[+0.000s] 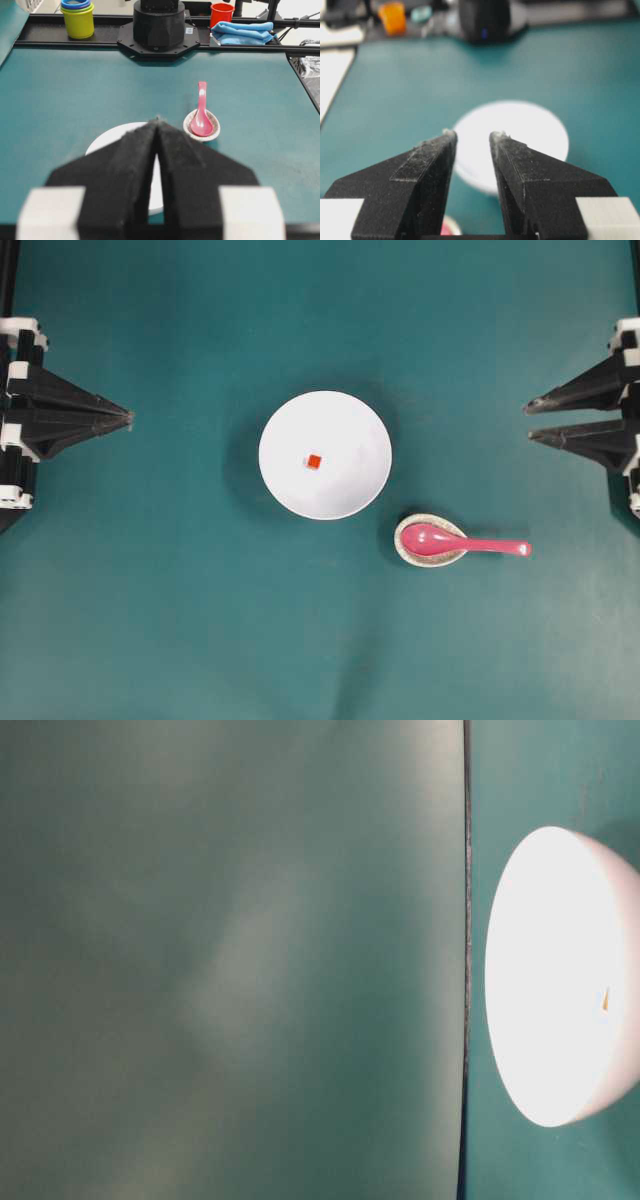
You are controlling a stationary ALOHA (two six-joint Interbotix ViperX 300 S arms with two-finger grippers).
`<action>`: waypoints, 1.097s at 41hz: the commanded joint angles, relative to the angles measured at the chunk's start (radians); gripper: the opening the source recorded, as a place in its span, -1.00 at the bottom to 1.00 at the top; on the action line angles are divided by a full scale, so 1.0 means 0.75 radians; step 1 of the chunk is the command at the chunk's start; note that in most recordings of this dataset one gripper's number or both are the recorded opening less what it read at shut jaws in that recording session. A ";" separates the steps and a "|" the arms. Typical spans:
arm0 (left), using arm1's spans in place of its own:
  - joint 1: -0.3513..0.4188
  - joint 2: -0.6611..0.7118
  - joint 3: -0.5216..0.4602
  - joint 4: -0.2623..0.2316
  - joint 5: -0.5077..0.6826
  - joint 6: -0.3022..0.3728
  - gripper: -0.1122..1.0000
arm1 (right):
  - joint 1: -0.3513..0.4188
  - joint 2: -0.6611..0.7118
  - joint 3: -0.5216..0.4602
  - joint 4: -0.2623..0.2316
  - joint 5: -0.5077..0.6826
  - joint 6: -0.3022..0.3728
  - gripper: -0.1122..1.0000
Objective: Grip the spoon and scoop the red block from the bowl with right arm.
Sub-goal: 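Move the right gripper to the pink spoon handle in the speckled dish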
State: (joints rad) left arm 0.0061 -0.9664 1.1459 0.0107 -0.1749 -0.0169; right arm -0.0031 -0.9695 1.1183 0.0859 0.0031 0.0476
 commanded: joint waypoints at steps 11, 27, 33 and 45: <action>0.002 -0.025 -0.043 0.004 -0.006 -0.004 -0.79 | 0.061 0.016 0.104 -0.012 -0.039 0.004 -0.05; 0.002 -0.067 -0.049 0.004 0.008 0.000 -0.79 | 0.358 0.282 0.444 0.237 -0.724 0.025 -0.05; 0.006 -0.055 -0.047 0.006 0.055 0.002 -0.79 | 0.526 0.534 0.479 0.407 -0.922 0.025 -0.05; 0.014 -0.051 -0.045 0.004 0.067 -0.002 -0.79 | 0.810 0.929 0.430 0.759 -1.176 0.025 -0.04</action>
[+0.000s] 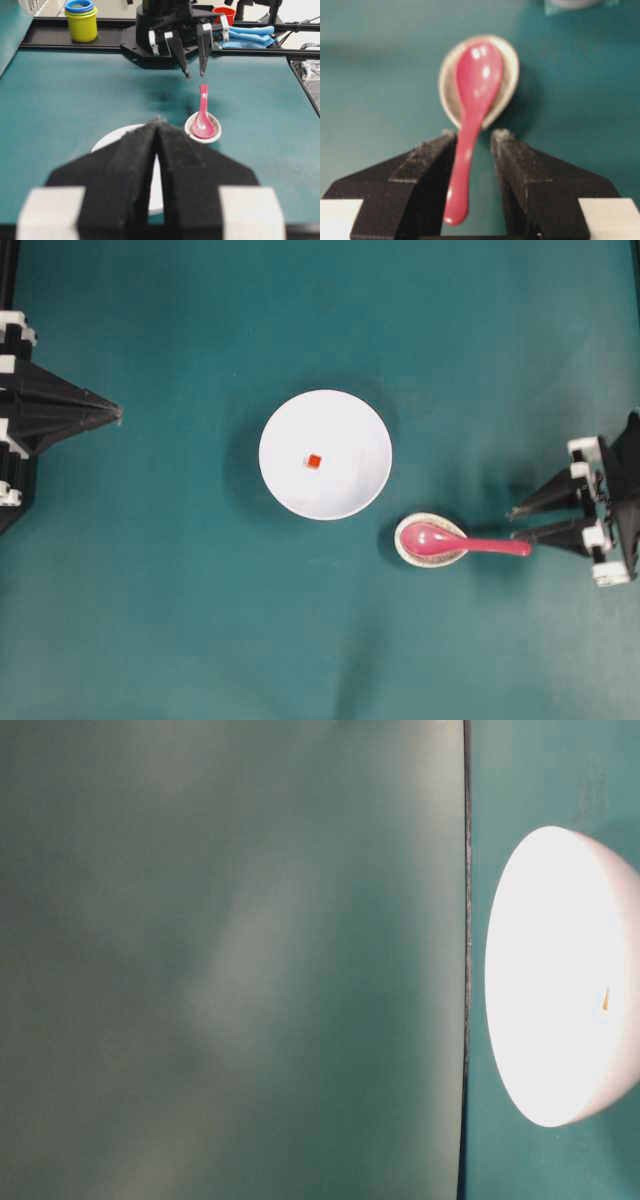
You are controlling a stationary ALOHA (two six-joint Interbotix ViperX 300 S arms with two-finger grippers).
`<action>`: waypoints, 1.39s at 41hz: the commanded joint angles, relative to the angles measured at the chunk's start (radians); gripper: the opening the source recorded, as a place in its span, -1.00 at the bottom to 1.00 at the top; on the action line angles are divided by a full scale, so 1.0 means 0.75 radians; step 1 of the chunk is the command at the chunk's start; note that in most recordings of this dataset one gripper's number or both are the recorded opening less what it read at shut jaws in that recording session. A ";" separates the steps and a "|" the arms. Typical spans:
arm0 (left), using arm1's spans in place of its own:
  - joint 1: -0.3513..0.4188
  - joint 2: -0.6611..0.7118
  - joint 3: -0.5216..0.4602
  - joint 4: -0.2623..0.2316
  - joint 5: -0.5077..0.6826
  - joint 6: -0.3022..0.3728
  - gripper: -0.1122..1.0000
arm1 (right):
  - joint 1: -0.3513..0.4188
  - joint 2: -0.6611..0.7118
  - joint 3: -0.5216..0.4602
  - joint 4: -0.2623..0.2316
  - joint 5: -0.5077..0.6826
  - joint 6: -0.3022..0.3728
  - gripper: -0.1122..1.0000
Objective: Grip the spoon and scoop the red block from the bowl with right arm.
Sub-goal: 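Move the right gripper to the pink spoon handle in the speckled dish, then close the right gripper on the spoon handle and lift the spoon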
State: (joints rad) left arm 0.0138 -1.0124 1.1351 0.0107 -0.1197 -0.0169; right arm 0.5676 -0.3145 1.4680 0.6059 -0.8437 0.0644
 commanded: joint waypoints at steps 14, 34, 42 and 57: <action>0.004 0.010 -0.029 0.004 0.004 -0.004 -0.79 | 0.143 0.112 -0.070 0.227 -0.063 0.002 -0.03; 0.004 0.010 -0.027 0.004 0.029 -0.004 -0.79 | 0.172 0.166 -0.117 0.274 -0.020 0.004 -0.03; 0.004 0.010 -0.020 0.004 0.029 -0.004 -0.79 | 0.172 0.227 -0.141 0.278 0.014 0.004 -0.03; 0.002 0.010 -0.018 0.004 0.051 -0.004 -0.79 | 0.172 0.288 -0.123 0.278 -0.002 -0.014 -0.03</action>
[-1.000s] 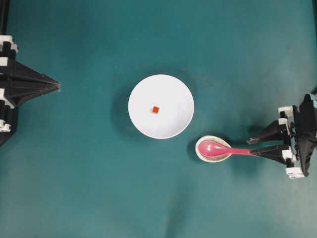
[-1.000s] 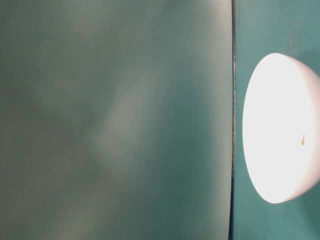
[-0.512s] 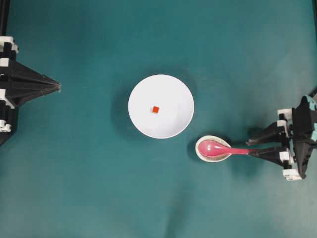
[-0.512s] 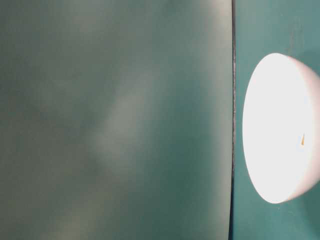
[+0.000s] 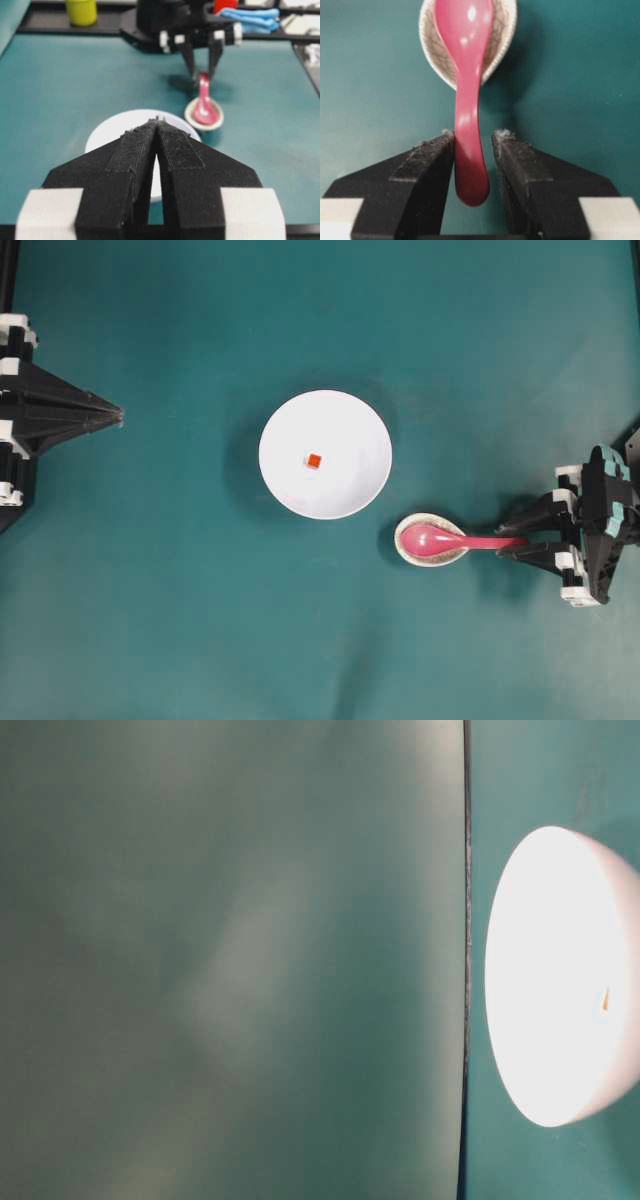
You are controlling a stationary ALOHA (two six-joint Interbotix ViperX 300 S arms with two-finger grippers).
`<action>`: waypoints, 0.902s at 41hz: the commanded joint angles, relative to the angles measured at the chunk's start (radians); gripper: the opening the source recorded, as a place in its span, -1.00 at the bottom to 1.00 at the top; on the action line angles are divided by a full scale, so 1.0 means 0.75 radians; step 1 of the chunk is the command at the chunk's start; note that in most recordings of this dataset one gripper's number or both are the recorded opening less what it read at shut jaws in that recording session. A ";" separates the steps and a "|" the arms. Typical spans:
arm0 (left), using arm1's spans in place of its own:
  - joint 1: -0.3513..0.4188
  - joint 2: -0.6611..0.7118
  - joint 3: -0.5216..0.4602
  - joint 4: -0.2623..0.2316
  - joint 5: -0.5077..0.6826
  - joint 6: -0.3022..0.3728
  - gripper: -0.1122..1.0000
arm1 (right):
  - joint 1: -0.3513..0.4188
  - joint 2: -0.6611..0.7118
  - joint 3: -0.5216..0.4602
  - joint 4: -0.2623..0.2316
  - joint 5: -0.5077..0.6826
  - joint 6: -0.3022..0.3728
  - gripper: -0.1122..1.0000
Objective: Grip the spoon and scoop the red block from the bowl with right arm.
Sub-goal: 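Close the right gripper on the spoon handle and lift the spoon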
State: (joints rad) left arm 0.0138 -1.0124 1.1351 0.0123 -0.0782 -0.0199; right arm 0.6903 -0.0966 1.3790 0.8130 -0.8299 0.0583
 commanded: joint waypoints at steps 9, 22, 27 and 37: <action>0.004 0.010 -0.016 0.004 0.000 0.002 -0.79 | 0.008 0.002 0.027 0.000 -0.067 -0.018 -0.03; 0.004 0.010 -0.016 0.002 0.000 0.002 -0.79 | 0.008 0.002 0.027 -0.018 -0.074 -0.045 -0.06; 0.004 0.012 -0.016 0.002 0.000 0.000 -0.79 | 0.008 0.002 0.027 -0.025 -0.074 -0.051 -0.10; 0.002 0.012 -0.018 0.002 0.000 0.000 -0.79 | 0.008 -0.004 0.020 -0.035 -0.067 -0.084 -0.33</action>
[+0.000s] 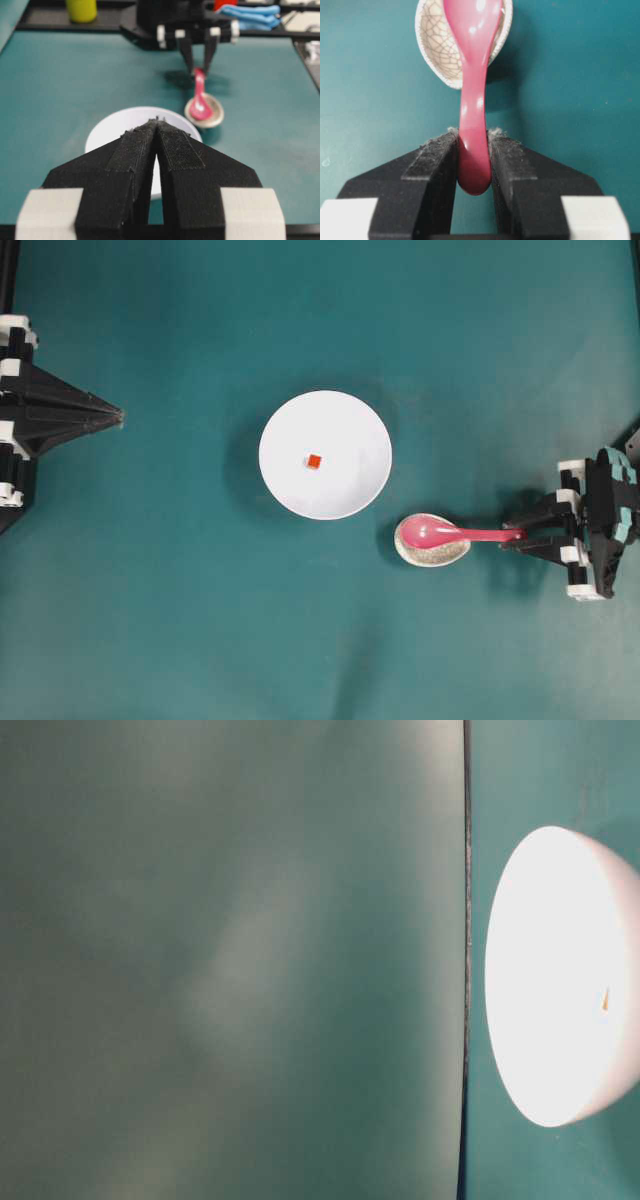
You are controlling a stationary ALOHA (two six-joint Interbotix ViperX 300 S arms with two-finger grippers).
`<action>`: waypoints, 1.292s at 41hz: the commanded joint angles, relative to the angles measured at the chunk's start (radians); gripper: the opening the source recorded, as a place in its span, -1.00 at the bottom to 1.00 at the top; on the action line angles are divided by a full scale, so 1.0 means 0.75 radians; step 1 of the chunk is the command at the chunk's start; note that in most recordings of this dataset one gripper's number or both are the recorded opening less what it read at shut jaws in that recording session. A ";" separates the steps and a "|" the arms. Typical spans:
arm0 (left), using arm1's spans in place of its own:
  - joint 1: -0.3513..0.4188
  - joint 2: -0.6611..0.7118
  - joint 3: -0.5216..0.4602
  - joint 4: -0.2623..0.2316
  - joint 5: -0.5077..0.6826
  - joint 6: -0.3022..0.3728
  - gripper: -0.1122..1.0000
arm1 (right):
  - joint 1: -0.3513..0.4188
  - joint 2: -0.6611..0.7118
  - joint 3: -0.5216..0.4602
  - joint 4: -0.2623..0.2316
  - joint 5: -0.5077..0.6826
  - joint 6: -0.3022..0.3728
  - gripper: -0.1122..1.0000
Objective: Grip the spoon and scoop the red block from the bowl with right arm.
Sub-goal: 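Close the right gripper on the spoon handle and lift the spoon, then carry the spoon with the right gripper over the white bowl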
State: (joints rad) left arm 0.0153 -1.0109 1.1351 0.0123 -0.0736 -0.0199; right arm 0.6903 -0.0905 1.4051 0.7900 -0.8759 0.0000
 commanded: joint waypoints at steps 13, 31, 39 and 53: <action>0.000 0.010 -0.018 0.002 -0.002 0.000 -0.79 | 0.008 -0.164 -0.016 -0.002 0.057 -0.055 -0.34; 0.002 0.010 -0.018 0.002 0.031 -0.004 -0.79 | -0.262 -0.628 -0.162 0.012 0.540 -0.358 -0.34; 0.002 0.008 -0.016 0.000 0.037 -0.053 -0.79 | -0.554 -0.714 -0.307 0.006 0.888 -0.520 -0.34; 0.002 0.008 -0.018 0.000 0.065 -0.090 -0.79 | -0.990 -0.687 -0.620 -0.078 1.438 -0.601 -0.34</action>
State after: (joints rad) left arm 0.0153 -1.0109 1.1351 0.0123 -0.0169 -0.0905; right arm -0.0031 -0.6121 1.0094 0.7563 0.1396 -0.4479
